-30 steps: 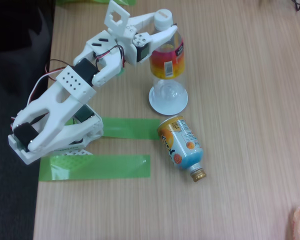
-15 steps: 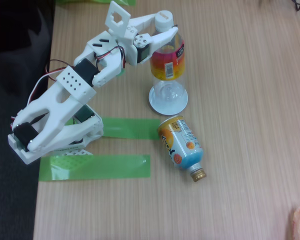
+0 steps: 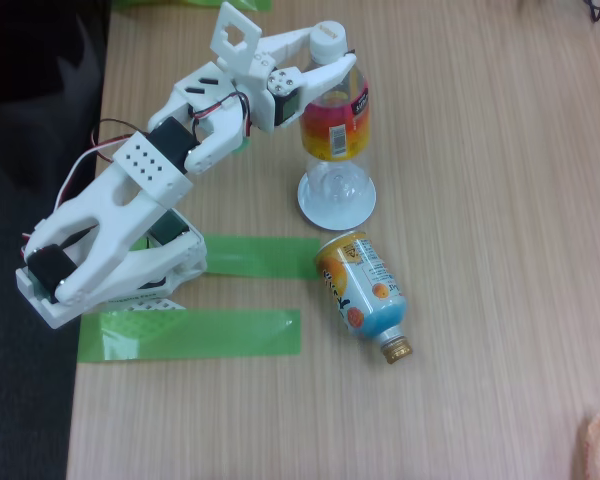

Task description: Pick up the plastic bottle and stand it up on the white place

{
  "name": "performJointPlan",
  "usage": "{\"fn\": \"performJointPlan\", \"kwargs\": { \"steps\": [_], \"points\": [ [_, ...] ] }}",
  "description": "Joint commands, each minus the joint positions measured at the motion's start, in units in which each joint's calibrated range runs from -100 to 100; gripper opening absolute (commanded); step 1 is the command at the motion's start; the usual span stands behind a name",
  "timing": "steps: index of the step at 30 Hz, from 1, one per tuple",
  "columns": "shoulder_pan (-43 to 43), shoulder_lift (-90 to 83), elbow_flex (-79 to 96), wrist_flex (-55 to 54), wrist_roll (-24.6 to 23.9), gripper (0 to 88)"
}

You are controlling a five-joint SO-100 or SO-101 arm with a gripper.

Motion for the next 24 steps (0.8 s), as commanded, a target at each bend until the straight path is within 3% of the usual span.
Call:
{"fn": "performJointPlan", "kwargs": {
  "steps": [1, 24],
  "points": [
    [-0.15, -0.16, -0.16, -0.74, 0.33, 10.4],
    [0.30, 3.45, -0.43, -0.83, 0.33, 10.6]
  ]
}}
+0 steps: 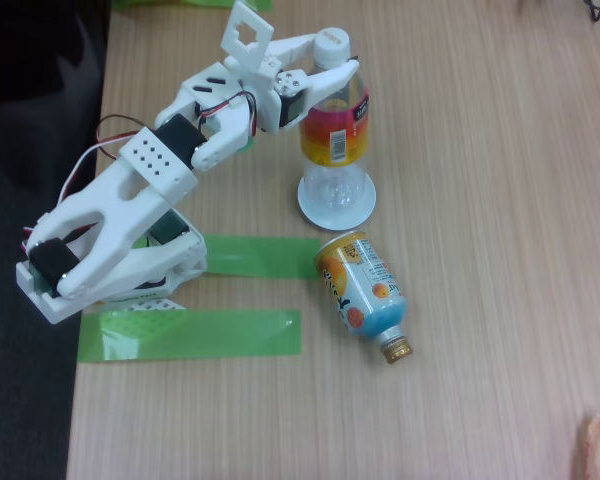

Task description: Pick up the plastic bottle and stand it up on the white place

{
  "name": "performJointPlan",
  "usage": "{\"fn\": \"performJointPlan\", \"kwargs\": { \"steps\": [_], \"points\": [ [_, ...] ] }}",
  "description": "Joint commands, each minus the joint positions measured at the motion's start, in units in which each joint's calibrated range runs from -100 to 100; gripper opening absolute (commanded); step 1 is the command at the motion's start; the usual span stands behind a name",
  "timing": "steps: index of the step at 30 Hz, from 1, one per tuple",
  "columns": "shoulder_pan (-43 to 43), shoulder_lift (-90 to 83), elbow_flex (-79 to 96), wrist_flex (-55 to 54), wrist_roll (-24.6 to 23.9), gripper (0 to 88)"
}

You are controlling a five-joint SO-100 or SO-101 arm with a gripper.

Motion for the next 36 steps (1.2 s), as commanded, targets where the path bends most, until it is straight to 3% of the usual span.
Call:
{"fn": "performJointPlan", "kwargs": {
  "steps": [1, 30, 36],
  "points": [
    [0.37, 0.25, -0.43, -0.83, 0.33, 10.6],
    [0.44, 0.25, -0.16, -0.66, 0.39, 11.0],
    [0.44, 0.25, -0.16, -0.66, 0.39, 21.7]
  ]
}}
